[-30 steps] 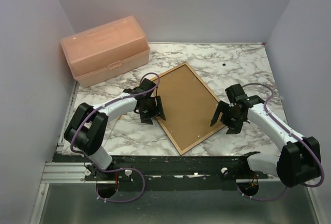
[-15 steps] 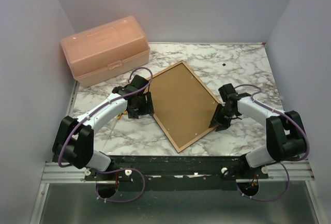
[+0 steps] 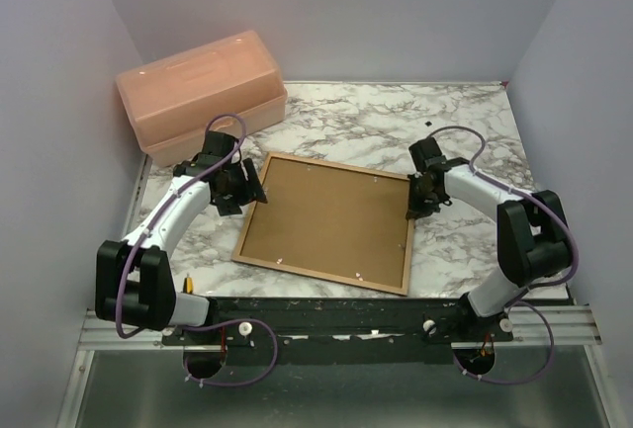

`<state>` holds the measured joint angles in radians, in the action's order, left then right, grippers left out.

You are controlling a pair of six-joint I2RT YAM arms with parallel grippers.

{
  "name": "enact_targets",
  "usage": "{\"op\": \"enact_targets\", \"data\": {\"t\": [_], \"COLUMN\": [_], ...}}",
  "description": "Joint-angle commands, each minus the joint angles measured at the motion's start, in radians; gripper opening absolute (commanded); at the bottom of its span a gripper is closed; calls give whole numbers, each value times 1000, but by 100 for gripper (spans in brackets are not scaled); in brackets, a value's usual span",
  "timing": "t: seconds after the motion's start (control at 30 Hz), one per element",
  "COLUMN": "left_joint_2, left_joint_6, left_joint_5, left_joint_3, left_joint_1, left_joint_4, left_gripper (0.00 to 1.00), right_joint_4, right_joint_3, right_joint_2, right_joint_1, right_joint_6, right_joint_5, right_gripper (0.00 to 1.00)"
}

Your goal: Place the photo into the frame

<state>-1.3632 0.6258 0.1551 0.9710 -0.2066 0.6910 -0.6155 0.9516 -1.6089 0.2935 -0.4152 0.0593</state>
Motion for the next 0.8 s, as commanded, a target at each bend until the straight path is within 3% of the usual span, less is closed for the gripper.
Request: {"op": "enact_targets", "data": {"t": [0.0, 0.13, 0.3, 0.43, 0.5, 0.57, 0.77], "left_joint_2": [-25, -69, -124, -173, -192, -209, -288], "left_joint_6": [-64, -72, -62, -51, -46, -44, -66], "left_joint_5": [43, 37, 32, 35, 12, -15, 46], "left_joint_3": [38, 32, 23, 34, 44, 56, 89], "left_joint_1": [32, 33, 33, 33, 33, 33, 28], "left_joint_4": [19, 17, 13, 15, 28, 40, 42], "left_gripper": [70, 71, 72, 73, 73, 74, 73], "right_joint_4": [8, 42, 72, 30, 14, 10, 18], "right_joint_3": [73, 131, 198, 262, 271, 262, 207], "right_joint_2": [-62, -105, -155, -183, -170, -145, -102], "right_joint_1": [-4, -4, -4, -3, -6, -10, -43], "right_joint_6": [121, 101, 102, 62, 24, -7, -76], "right_joint_5": [192, 180, 202, 207, 191, 145, -50], "right_gripper": [0, 1, 9, 54, 69, 78, 79]}}
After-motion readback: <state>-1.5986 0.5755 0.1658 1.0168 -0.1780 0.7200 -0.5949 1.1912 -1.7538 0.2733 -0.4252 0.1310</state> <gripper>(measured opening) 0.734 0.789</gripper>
